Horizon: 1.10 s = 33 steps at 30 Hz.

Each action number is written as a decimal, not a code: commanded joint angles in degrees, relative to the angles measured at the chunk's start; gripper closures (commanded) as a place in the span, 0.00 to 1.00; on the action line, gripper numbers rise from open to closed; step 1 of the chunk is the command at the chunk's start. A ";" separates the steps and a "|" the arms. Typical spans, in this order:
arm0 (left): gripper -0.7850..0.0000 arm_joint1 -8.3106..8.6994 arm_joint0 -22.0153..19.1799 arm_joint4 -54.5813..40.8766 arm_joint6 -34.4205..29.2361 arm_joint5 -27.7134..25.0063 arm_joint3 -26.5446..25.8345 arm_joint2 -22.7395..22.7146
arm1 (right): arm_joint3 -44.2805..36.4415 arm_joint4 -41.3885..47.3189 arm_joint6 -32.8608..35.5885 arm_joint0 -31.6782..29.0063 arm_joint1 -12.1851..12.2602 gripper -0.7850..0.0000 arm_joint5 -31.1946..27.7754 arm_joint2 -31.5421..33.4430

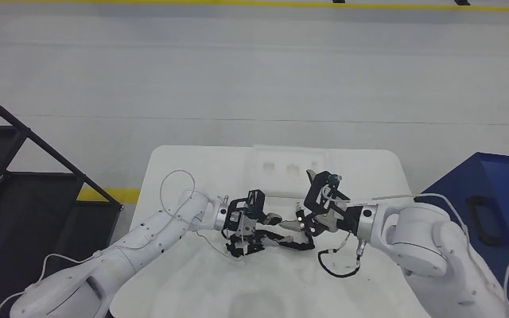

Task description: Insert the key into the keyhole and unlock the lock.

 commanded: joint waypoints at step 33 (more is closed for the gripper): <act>0.00 7.51 -23.16 -18.83 -0.41 0.01 4.20 -3.01 | 26.07 5.84 -3.59 28.03 -1.48 0.00 -17.07 -6.72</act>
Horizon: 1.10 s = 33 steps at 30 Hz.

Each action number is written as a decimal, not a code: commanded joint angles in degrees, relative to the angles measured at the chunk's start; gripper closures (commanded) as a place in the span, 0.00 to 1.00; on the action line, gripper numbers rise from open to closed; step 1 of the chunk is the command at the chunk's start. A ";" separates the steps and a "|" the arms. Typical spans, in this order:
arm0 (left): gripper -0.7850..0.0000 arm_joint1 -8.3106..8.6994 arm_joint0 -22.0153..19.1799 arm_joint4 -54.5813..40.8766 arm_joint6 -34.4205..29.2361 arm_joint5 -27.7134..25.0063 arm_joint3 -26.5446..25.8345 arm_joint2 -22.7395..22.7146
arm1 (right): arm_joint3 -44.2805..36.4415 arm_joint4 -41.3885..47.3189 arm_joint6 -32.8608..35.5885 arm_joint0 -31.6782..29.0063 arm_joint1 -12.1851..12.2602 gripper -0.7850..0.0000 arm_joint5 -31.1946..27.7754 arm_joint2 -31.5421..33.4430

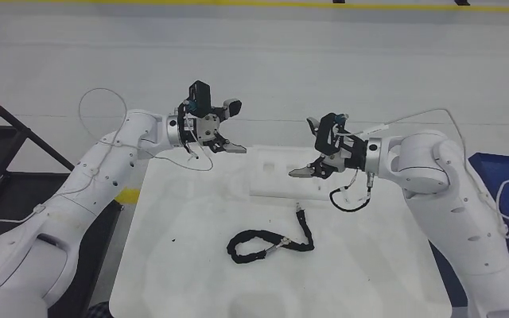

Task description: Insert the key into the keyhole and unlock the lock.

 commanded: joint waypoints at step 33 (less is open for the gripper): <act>0.00 0.24 -1.71 -4.67 -0.56 0.00 -0.42 2.24 | 0.53 -0.26 0.34 0.91 0.13 0.00 0.18 0.19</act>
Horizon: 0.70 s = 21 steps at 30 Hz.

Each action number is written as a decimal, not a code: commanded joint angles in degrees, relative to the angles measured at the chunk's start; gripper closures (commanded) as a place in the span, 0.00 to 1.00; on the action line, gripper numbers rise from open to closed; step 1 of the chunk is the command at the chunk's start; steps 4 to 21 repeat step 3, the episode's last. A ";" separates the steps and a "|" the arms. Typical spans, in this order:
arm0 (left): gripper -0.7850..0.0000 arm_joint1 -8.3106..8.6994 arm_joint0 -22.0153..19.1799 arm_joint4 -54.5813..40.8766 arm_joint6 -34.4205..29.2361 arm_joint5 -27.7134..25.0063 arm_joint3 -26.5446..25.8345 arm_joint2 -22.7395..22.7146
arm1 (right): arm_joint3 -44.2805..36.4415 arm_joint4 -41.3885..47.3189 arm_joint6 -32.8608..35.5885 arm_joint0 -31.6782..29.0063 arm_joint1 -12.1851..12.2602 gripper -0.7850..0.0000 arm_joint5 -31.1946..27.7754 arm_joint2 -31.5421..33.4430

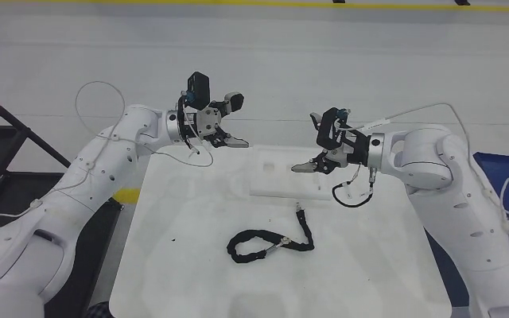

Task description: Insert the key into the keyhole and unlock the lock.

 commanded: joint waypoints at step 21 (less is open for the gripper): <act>0.00 0.00 0.00 0.00 0.00 0.00 0.00 0.00 | 0.00 0.00 0.00 0.00 0.00 0.00 0.00 0.00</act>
